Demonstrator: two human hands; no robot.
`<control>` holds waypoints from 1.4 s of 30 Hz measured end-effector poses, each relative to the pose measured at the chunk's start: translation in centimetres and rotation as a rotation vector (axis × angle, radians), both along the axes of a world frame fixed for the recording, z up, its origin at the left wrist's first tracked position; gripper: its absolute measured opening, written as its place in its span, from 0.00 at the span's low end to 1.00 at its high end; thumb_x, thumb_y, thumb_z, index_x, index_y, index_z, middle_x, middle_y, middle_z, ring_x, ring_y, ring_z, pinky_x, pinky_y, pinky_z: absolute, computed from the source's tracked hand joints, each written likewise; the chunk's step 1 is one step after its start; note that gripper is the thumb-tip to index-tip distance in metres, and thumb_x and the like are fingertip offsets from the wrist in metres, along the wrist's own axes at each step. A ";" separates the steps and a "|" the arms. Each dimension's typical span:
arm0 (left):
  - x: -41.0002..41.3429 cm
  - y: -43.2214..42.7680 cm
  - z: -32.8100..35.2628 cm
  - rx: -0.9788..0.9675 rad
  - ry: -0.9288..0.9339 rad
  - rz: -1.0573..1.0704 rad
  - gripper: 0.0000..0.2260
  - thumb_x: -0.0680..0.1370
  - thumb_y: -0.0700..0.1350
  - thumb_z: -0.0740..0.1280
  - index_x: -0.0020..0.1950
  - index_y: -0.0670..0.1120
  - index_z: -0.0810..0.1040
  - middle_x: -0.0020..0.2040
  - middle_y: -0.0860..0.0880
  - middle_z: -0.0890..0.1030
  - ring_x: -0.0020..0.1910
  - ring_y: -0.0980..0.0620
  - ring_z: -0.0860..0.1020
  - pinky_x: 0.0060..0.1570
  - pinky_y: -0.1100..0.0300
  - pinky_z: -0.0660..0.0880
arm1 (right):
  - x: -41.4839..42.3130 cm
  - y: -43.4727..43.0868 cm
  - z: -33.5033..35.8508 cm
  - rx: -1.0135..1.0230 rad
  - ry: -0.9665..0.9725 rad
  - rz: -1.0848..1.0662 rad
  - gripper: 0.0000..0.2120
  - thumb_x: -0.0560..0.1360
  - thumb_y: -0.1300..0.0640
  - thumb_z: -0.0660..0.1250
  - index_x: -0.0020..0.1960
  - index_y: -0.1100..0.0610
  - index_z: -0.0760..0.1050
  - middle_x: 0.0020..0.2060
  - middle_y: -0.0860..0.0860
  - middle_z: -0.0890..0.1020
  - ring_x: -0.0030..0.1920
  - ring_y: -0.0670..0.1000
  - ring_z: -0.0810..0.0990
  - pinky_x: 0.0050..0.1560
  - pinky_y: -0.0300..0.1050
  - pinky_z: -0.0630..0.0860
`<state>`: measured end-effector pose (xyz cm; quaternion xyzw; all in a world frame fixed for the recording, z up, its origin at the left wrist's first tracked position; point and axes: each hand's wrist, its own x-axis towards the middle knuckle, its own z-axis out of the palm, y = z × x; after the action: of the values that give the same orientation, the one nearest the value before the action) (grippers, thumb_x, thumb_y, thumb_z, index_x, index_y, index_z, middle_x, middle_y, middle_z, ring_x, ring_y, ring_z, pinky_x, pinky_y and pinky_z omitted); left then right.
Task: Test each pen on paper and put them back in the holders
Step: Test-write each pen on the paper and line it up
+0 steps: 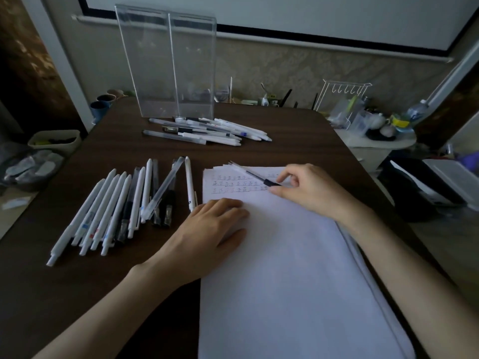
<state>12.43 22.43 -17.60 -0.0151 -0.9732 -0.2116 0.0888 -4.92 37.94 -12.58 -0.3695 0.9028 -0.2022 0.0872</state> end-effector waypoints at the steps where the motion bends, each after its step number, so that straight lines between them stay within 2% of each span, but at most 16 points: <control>1: 0.0 -0.1 0.0 0.003 0.009 0.002 0.25 0.75 0.60 0.50 0.66 0.53 0.71 0.67 0.53 0.69 0.66 0.53 0.67 0.64 0.57 0.64 | 0.3 -0.6 -0.3 0.033 0.066 0.008 0.10 0.73 0.44 0.68 0.48 0.49 0.75 0.32 0.42 0.69 0.42 0.45 0.67 0.41 0.43 0.63; 3: 0.1 0.0 0.2 0.002 0.009 0.009 0.24 0.75 0.61 0.50 0.66 0.53 0.71 0.67 0.54 0.70 0.65 0.53 0.68 0.63 0.58 0.64 | 0.8 -1.4 -0.7 0.061 0.177 0.012 0.09 0.75 0.46 0.66 0.47 0.51 0.74 0.31 0.43 0.71 0.45 0.45 0.69 0.44 0.44 0.67; 5: 0.1 0.1 0.4 0.007 0.015 0.025 0.24 0.75 0.60 0.51 0.64 0.52 0.73 0.65 0.54 0.71 0.63 0.53 0.70 0.61 0.58 0.66 | 0.9 -1.2 -0.8 -0.087 0.133 -0.046 0.07 0.75 0.51 0.66 0.44 0.54 0.74 0.28 0.44 0.72 0.36 0.42 0.72 0.40 0.39 0.71; 7: -0.4 0.7 0.9 0.039 0.065 0.057 0.24 0.76 0.61 0.52 0.63 0.49 0.74 0.62 0.52 0.74 0.61 0.52 0.72 0.59 0.54 0.71 | 1.1 -0.7 -0.4 -0.446 -0.215 -0.109 0.06 0.75 0.58 0.66 0.41 0.57 0.72 0.24 0.46 0.74 0.25 0.41 0.71 0.28 0.34 0.67; 9: -1.4 1.5 1.6 0.119 0.056 0.122 0.25 0.77 0.64 0.55 0.65 0.49 0.71 0.63 0.53 0.73 0.60 0.52 0.72 0.58 0.53 0.71 | 1.4 -0.3 0.1 -0.693 -0.557 -0.059 0.07 0.76 0.64 0.63 0.40 0.57 0.70 0.24 0.48 0.77 0.24 0.42 0.71 0.28 0.34 0.65; 11: -2.8 2.6 2.1 0.175 0.052 0.173 0.23 0.76 0.61 0.58 0.65 0.49 0.69 0.60 0.52 0.74 0.57 0.53 0.74 0.54 0.55 0.73 | 1.5 -0.1 -0.1 -0.711 -0.722 0.076 0.07 0.75 0.63 0.64 0.39 0.57 0.71 0.25 0.51 0.78 0.27 0.45 0.71 0.28 0.36 0.64; 15: -4.2 3.4 1.5 0.221 0.161 0.218 0.05 0.80 0.42 0.59 0.51 0.41 0.72 0.45 0.45 0.78 0.42 0.44 0.76 0.42 0.45 0.73 | 1.6 -0.2 -1.2 -0.674 -0.829 0.153 0.05 0.71 0.56 0.68 0.37 0.53 0.74 0.25 0.48 0.72 0.28 0.45 0.67 0.29 0.38 0.59; 17: -4.0 3.0 1.1 0.214 0.180 0.194 0.04 0.79 0.40 0.60 0.52 0.41 0.72 0.44 0.46 0.77 0.41 0.44 0.76 0.39 0.46 0.73 | 1.8 -0.4 -1.6 -0.695 -0.820 0.173 0.05 0.72 0.57 0.68 0.38 0.53 0.74 0.25 0.47 0.71 0.27 0.43 0.67 0.28 0.37 0.59; 20: -3.5 2.8 1.2 0.186 0.241 0.151 0.09 0.79 0.48 0.59 0.52 0.43 0.73 0.42 0.50 0.77 0.38 0.47 0.75 0.35 0.53 0.70 | 2.0 -0.8 -1.7 -0.698 -0.798 0.228 0.06 0.74 0.63 0.68 0.40 0.58 0.73 0.24 0.44 0.72 0.26 0.41 0.68 0.28 0.34 0.62; 26: -3.2 3.0 1.7 0.182 0.226 0.175 0.16 0.78 0.57 0.53 0.49 0.47 0.72 0.29 0.50 0.74 0.28 0.45 0.72 0.27 0.52 0.68 | 1.7 -0.6 -1.8 -0.718 -0.864 0.241 0.07 0.72 0.58 0.67 0.37 0.58 0.72 0.25 0.47 0.72 0.27 0.43 0.69 0.28 0.34 0.63; 30: -3.4 3.1 1.7 0.122 0.178 0.230 0.16 0.78 0.60 0.52 0.54 0.51 0.70 0.28 0.51 0.71 0.31 0.45 0.74 0.28 0.53 0.68 | 1.2 -0.5 -1.9 -0.796 -0.812 0.203 0.06 0.72 0.59 0.64 0.37 0.57 0.75 0.26 0.51 0.75 0.28 0.48 0.70 0.29 0.38 0.63; 32: -3.5 3.2 1.7 0.042 0.138 0.275 0.23 0.75 0.64 0.48 0.61 0.52 0.67 0.28 0.54 0.68 0.32 0.48 0.74 0.28 0.56 0.65 | 0.4 -0.3 -2.0 -0.943 -0.789 0.114 0.08 0.73 0.59 0.61 0.38 0.58 0.77 0.26 0.54 0.78 0.27 0.49 0.73 0.26 0.37 0.65; 34: -3.4 3.2 1.6 -0.017 0.147 0.277 0.28 0.74 0.67 0.48 0.66 0.51 0.66 0.36 0.56 0.72 0.40 0.50 0.76 0.31 0.58 0.67 | -0.4 -0.1 -1.9 -1.035 -0.720 -0.012 0.11 0.75 0.58 0.59 0.42 0.60 0.79 0.30 0.56 0.81 0.28 0.50 0.76 0.26 0.38 0.68; 36: -3.5 3.0 1.2 -0.111 0.155 0.196 0.26 0.77 0.66 0.49 0.67 0.52 0.68 0.45 0.51 0.75 0.45 0.48 0.76 0.38 0.58 0.68 | -0.7 -0.2 -2.1 -1.011 -0.607 -0.113 0.10 0.78 0.58 0.61 0.43 0.60 0.79 0.33 0.55 0.83 0.31 0.50 0.78 0.28 0.38 0.71; 39: -4.0 2.8 0.1 -0.248 0.143 0.120 0.22 0.77 0.61 0.49 0.62 0.53 0.74 0.41 0.51 0.67 0.39 0.48 0.72 0.38 0.57 0.64 | -0.3 -0.9 -2.8 -0.857 -0.422 -0.140 0.08 0.75 0.57 0.69 0.38 0.57 0.76 0.29 0.50 0.81 0.30 0.45 0.76 0.28 0.37 0.70; 42: -4.1 2.7 -0.2 -0.274 0.160 0.122 0.20 0.77 0.60 0.50 0.60 0.53 0.75 0.40 0.51 0.67 0.37 0.49 0.70 0.37 0.57 0.64 | -0.5 -1.4 -3.3 -0.754 -0.284 -0.171 0.12 0.72 0.58 0.72 0.34 0.55 0.71 0.25 0.47 0.78 0.27 0.42 0.74 0.30 0.35 0.70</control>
<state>8.34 25.17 -17.80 0.0155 -0.9819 -0.0690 0.1758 -5.43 36.51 -15.87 -0.2674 0.7720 -0.5742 0.0523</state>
